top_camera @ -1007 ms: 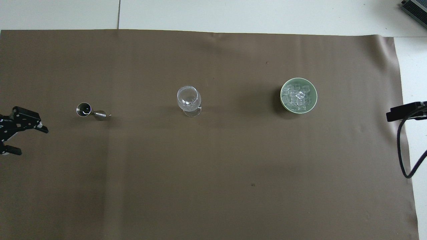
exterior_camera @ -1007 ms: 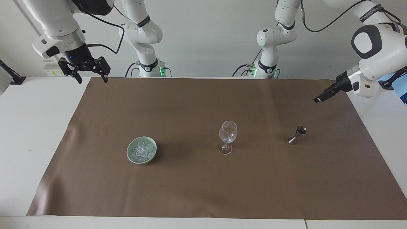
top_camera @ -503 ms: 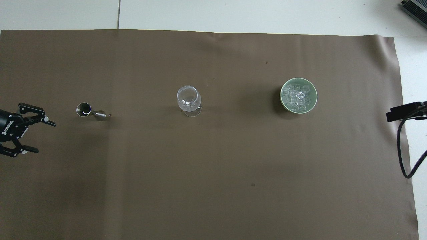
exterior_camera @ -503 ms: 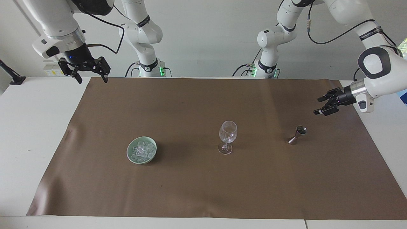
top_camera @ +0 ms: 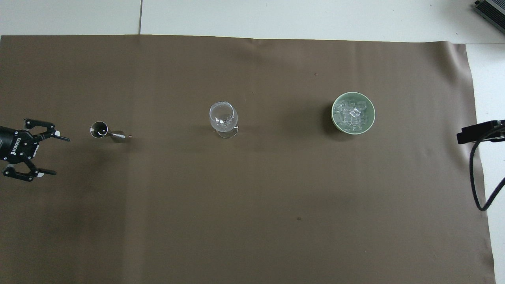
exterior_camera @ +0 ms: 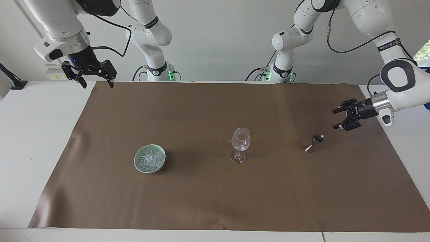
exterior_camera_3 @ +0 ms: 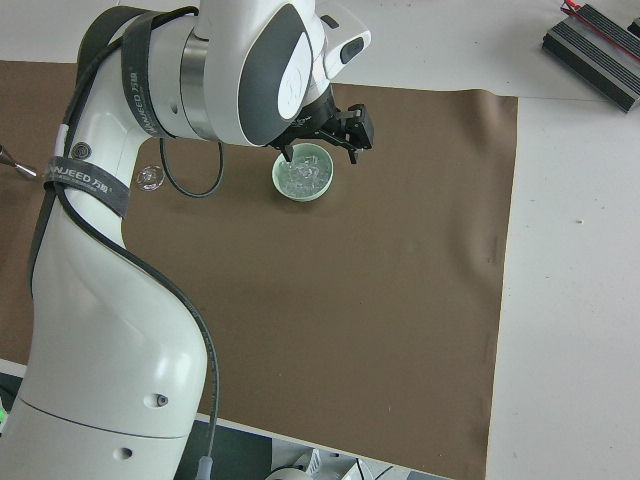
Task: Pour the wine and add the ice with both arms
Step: 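Open the left gripper and move it toward the silver bottle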
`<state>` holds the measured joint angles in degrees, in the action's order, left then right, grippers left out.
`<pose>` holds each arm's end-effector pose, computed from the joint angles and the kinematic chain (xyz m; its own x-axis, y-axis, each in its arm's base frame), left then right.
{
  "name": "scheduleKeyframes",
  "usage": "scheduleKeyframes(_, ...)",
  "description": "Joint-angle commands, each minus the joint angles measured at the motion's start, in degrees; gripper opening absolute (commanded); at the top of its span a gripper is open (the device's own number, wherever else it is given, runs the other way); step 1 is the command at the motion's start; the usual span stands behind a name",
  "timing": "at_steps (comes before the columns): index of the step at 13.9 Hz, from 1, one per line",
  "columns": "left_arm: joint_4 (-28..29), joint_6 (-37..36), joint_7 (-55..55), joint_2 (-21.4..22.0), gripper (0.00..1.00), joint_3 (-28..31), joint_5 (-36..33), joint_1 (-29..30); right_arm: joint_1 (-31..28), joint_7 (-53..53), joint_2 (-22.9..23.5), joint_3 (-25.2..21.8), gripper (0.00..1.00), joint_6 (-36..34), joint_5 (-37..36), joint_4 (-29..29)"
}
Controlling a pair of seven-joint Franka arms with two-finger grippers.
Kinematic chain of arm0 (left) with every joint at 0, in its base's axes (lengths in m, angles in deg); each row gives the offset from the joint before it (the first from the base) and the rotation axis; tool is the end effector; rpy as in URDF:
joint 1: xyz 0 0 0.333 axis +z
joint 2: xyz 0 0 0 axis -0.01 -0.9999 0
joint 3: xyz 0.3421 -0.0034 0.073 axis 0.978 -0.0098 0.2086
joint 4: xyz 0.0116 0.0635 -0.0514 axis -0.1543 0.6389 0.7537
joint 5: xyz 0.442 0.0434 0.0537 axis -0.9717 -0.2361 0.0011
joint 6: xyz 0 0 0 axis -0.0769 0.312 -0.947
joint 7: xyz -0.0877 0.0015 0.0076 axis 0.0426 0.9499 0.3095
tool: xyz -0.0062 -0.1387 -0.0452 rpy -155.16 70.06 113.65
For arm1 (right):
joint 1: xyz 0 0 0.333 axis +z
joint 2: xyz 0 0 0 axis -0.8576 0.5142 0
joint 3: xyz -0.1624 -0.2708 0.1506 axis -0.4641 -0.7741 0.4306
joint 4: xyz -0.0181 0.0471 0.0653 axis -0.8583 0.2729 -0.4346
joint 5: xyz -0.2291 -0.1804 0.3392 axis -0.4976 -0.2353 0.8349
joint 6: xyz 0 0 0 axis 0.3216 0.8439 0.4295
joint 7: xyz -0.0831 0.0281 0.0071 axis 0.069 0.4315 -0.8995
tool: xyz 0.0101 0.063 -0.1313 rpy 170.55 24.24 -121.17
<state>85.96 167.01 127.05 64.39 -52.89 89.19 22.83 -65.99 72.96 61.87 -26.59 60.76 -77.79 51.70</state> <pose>0.6006 0.1431 0.3663 0.3059 0.7223 -0.6203 0.9344 -0.3526 0.0503 0.5889 -0.0515 0.6341 0.9988 0.0493 -0.0068 0.0495 -0.9985 0.0224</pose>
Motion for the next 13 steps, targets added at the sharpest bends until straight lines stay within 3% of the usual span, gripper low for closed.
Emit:
scheduleKeyframes(1, 1.95, 1.12, 2.29, 0.12, 1.0, -0.42, 3.06, 1.65, -0.27, 0.67, -0.98, 0.17, 1.0, -0.22, 0.97, 0.99)
scheduleKeyframes(9, 5.21, 5.51, 10.63, 0.47, 1.0, -0.42, 12.72, 4.11, -0.27, 0.76, -0.98, 0.17, 1.0, -0.22, 0.97, 0.99)
scheduleKeyframes(13, 7.93, 8.42, 13.46, -1.9, 1.0, -0.42, 19.57, 5.26, -0.36, 0.76, -0.98, 0.17, 1.0, -0.22, 0.97, 0.99)
